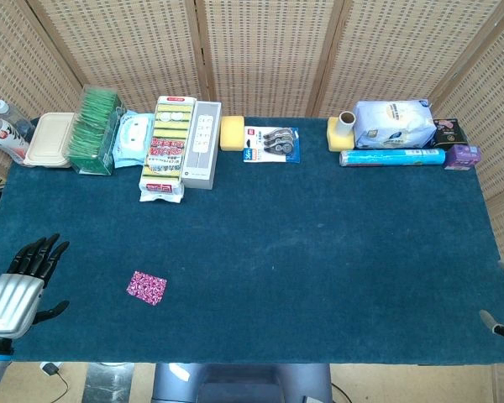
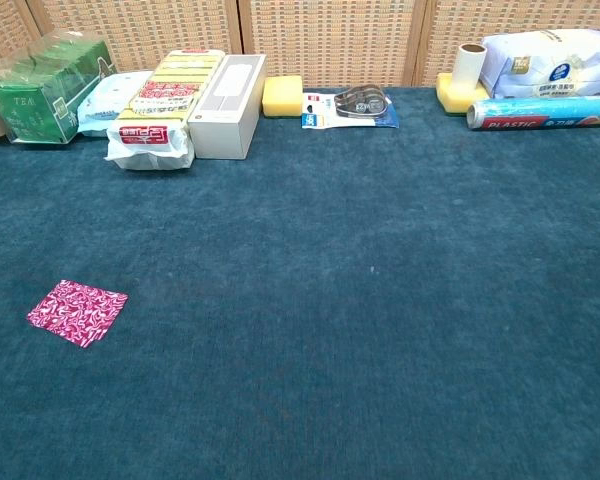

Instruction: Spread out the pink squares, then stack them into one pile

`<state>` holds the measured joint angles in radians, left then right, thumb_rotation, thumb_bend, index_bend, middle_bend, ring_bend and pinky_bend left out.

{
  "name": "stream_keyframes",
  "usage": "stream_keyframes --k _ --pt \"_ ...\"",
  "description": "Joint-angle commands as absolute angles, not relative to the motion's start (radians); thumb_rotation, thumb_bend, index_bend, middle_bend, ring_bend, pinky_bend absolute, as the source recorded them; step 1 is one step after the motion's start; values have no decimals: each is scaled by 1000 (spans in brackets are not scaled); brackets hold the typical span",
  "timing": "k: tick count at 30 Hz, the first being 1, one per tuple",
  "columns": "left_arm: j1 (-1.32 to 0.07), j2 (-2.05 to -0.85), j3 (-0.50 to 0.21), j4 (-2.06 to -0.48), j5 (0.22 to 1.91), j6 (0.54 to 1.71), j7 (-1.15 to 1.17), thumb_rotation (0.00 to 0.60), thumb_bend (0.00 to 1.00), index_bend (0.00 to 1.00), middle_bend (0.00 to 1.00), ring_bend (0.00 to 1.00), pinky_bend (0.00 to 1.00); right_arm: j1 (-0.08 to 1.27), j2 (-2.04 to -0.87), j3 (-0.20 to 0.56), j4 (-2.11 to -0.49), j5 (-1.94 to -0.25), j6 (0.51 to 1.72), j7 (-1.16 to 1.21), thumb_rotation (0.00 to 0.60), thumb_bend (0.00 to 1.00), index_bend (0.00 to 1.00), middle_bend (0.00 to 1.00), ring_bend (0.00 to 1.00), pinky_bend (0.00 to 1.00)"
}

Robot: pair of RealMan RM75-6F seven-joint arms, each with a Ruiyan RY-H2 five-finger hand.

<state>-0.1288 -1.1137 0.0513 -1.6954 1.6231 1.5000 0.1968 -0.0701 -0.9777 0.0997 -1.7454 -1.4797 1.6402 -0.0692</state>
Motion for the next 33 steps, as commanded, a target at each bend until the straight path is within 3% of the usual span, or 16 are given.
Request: stream_keyframes --k 1,8,14,20,33 --pt "-132 -1113 52 -1697 1622 1488 198 600 76 0 0 0 91 -68 -977 101 -1746 -1472 1634 -67 600 17 224 52 0 0" --pt "-158 -1104 101 -1690 1706 1429 175 600 77 0 0 0 91 -67 -980 96 -1757 -1467 1625 -81 600 17 210 53 0 0" --pt "-233 -1105 162 -1702 1778 1267 148 600 77 0 0 0 91 -71 -974 92 -1768 -1476 1632 -73 600 17 210 53 0 0" --pt "-281 -1132 146 -1751 1678 1106 263 600 77 0 0 0 91 -69 -956 91 -1761 -1470 1616 -20 600 17 210 52 0 0" --pt "-367 -1114 143 -1850 1532 901 309 600 77 0 0 0 91 -81 -933 96 -1756 -1461 1629 62 600 17 209 52 0 0"
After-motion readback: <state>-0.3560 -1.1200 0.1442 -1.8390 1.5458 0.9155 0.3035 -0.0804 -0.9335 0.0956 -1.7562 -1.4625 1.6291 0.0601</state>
